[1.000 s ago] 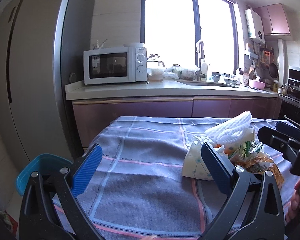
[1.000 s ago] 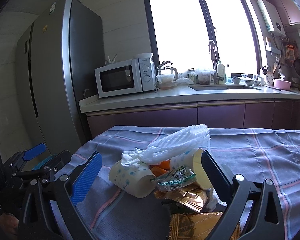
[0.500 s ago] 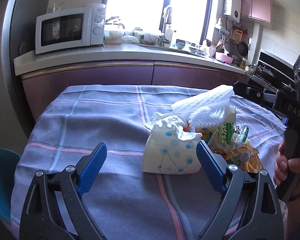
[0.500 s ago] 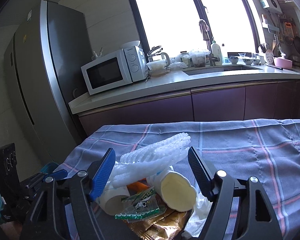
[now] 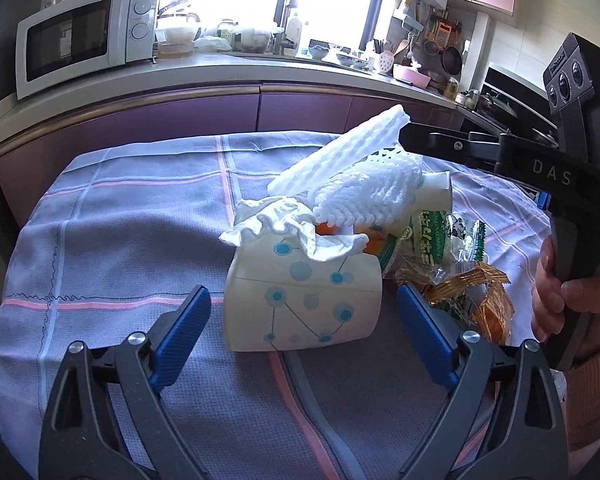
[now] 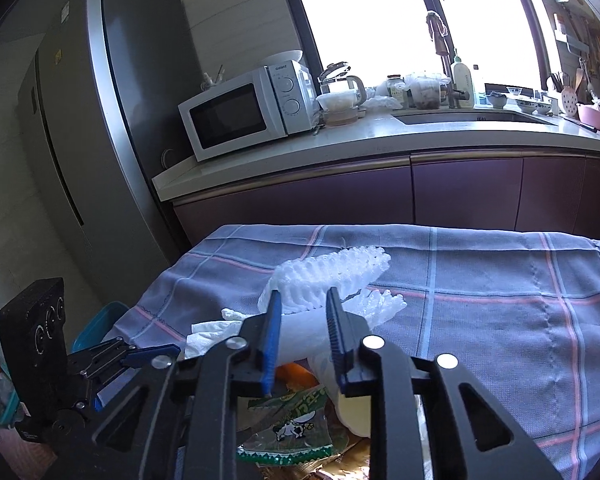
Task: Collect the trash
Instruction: 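Grasp the white blue-dotted paper cup with the left gripper while the right grasps the yellow cup, then carry both cups over the teal bin with both grippers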
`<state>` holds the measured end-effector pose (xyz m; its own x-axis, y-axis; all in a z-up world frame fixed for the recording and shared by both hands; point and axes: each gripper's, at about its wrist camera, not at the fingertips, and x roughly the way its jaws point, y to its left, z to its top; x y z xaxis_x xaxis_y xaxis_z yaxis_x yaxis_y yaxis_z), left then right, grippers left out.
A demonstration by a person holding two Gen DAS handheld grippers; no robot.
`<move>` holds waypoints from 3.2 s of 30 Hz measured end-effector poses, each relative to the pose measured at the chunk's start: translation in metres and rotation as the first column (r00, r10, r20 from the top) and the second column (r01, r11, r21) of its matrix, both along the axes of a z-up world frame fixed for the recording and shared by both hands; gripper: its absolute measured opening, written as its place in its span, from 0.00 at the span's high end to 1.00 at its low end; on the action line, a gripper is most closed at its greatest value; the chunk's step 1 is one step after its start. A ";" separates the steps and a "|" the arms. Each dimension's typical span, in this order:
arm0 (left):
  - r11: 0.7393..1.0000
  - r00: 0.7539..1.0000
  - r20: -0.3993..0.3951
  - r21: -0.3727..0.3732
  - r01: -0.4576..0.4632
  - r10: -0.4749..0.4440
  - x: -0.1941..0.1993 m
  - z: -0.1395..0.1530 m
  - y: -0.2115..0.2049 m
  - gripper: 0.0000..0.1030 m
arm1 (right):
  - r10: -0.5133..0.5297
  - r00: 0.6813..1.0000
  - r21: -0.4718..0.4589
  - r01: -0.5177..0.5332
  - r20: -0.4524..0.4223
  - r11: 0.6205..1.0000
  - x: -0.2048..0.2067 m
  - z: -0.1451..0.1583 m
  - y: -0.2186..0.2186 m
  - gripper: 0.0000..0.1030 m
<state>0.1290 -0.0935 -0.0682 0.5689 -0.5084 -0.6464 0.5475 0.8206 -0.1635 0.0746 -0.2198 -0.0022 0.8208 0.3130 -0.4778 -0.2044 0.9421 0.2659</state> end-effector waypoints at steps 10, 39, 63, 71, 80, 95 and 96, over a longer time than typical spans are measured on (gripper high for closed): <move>0.999 1.000 0.030 -0.031 0.009 -0.008 -0.015 0.011 0.012 0.23 | 0.051 0.999 0.023 -0.051 0.018 0.998 -0.007 0.004 0.002 0.93; 0.981 0.986 0.048 -0.124 -0.152 0.159 -0.075 0.020 0.128 0.23 | 0.049 0.984 0.239 -0.007 -0.170 0.971 -0.045 -0.048 -0.018 0.90; 0.961 0.969 0.056 -0.152 -0.231 0.242 -0.083 0.024 0.168 0.23 | -0.079 0.996 -0.024 0.078 -0.050 0.997 -0.047 -0.020 -0.012 0.98; 0.938 0.946 0.071 -0.172 -0.300 0.316 -0.087 0.030 0.201 0.23 | -0.069 0.997 -0.046 0.071 0.043 0.996 -0.085 0.016 -0.008 0.98; 0.891 0.888 0.115 -0.156 -0.427 0.445 -0.098 0.042 0.255 0.23 | 0.203 0.973 0.062 -0.210 0.106 0.976 -0.086 0.045 0.052 0.98; 0.749 0.746 0.068 -0.041 -0.662 0.663 -0.078 0.013 0.376 0.23 | 0.637 0.771 0.116 -0.632 -0.004 0.766 0.011 0.026 0.256 0.98; 0.741 0.739 0.057 -0.027 -0.671 0.671 -0.075 0.007 0.381 0.23 | 0.648 0.762 0.118 -0.642 -0.017 0.758 0.016 0.024 0.268 0.98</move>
